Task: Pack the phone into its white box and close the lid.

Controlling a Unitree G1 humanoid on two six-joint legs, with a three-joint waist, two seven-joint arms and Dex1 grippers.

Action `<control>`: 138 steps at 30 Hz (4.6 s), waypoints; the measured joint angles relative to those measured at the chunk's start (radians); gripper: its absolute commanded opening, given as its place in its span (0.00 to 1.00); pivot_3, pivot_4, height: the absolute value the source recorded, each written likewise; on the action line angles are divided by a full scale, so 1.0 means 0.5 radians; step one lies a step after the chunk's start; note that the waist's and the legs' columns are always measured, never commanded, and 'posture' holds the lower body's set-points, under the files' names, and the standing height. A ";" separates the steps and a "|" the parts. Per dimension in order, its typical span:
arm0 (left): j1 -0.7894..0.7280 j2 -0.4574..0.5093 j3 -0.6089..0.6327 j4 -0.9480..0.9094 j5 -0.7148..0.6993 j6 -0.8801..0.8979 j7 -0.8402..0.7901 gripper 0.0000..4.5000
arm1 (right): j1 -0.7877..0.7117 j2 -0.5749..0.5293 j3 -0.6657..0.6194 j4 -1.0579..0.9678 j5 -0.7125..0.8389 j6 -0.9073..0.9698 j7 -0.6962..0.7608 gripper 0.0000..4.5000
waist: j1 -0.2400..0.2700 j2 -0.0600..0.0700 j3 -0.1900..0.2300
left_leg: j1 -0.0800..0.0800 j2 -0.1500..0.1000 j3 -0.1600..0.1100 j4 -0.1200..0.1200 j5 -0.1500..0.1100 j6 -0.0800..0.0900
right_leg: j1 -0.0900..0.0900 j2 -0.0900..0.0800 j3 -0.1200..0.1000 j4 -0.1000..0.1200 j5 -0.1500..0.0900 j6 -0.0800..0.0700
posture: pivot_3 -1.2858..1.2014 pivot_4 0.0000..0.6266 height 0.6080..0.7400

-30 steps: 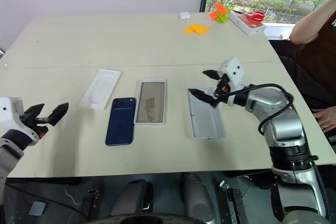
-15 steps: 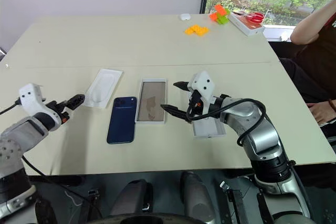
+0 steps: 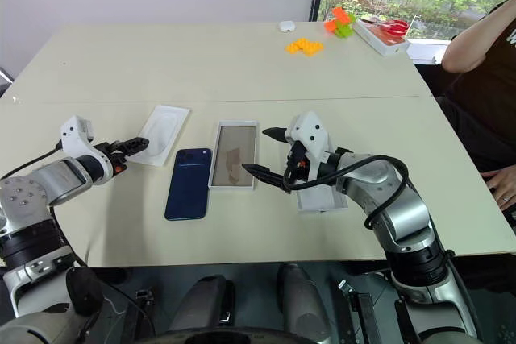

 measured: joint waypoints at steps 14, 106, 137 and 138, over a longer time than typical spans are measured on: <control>-0.003 -0.276 0.502 -0.048 -0.319 0.083 0.126 0.01 | 0.008 -0.001 0.019 -0.018 0.000 0.001 0.012 1.00 | -0.006 -0.001 0.000 | -0.001 0.001 0.000 0.000 0.000 0.000 | -0.001 0.000 0.000 -0.001 0.000 0.000 | 0.52 0.24 1.00; 0.630 0.165 -1.387 -1.011 -1.913 -1.227 1.370 0.40 | -0.012 -0.093 -0.018 0.151 -0.116 -0.147 0.115 1.00 | 0.003 -0.002 0.003 | -0.006 0.000 0.000 -0.007 0.000 -0.001 | 0.005 0.001 0.001 -0.028 -0.009 -0.003 | 0.52 0.24 1.00; 1.637 1.044 -0.696 -1.149 -0.170 -1.523 -1.008 1.00 | -0.535 0.332 0.647 0.429 -0.477 0.481 -0.386 0.01 | -0.016 0.009 0.012 | -0.044 0.001 0.009 -0.034 0.005 -0.009 | -0.047 -0.004 0.001 -0.035 -0.008 -0.012 | 0.52 0.24 1.00; 1.677 1.040 -0.686 -1.153 -0.133 -1.529 -1.083 1.00 | -0.559 0.355 0.715 0.469 -0.530 0.510 -0.411 0.01 | -0.016 0.009 0.012 | -0.044 0.001 0.009 -0.034 0.005 -0.009 | -0.047 -0.005 0.001 -0.035 -0.008 -0.012 | 0.52 0.24 1.00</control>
